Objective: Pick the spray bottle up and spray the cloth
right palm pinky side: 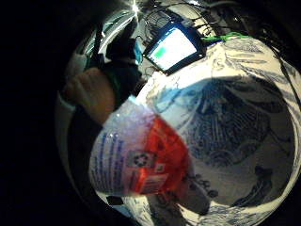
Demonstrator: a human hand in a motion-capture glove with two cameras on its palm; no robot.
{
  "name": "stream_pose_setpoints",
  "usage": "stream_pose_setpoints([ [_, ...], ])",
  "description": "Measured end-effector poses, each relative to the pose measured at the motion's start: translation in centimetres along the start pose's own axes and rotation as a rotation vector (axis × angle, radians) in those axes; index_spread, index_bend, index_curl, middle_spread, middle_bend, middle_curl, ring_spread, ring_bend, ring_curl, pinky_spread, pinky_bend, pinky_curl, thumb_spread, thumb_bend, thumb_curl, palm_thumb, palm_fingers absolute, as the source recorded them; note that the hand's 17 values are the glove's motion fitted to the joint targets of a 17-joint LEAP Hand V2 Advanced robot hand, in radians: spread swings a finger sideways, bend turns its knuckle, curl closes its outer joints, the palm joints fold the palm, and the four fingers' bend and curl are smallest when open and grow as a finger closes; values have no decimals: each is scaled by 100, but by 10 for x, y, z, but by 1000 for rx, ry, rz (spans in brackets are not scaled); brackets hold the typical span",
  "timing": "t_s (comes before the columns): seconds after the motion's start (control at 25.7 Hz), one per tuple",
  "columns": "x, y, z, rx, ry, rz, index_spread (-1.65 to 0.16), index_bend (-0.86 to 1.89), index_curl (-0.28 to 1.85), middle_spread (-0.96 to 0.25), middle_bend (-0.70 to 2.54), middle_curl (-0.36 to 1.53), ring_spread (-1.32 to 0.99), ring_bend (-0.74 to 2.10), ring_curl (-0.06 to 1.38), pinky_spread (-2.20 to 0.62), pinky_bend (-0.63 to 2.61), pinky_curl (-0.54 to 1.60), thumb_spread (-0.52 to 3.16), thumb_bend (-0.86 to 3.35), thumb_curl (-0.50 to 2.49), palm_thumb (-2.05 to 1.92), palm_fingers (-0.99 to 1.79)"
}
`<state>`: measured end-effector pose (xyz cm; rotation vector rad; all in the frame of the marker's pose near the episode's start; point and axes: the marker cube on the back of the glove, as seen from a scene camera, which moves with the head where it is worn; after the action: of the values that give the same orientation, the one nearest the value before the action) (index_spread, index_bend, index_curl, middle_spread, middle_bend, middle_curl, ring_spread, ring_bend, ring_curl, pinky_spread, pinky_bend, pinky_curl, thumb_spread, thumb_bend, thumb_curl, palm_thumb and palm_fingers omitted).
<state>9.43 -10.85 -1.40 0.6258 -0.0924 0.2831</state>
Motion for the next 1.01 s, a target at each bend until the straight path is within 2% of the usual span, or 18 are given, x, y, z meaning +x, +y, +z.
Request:
stream_pose_setpoints([
  [0.12,-16,-3,4,-86,-65,-48,-29,32,18,-7,52,38,-5,70,34,26,25,25,77,16,40,92,87],
  [0.19,-34,-2,10,-177,-104,-16,-27,31,20,-8,51,39,-6,68,35,26,26,26,70,14,43,93,93],
  [0.58,-110,14,71,-777,-263,120,-24,18,26,-8,45,42,-8,62,37,26,23,29,58,5,51,94,103],
  [1.01,-116,26,146,-1047,-180,323,-21,12,28,-7,38,43,-5,61,39,24,23,32,60,-2,58,94,108],
])
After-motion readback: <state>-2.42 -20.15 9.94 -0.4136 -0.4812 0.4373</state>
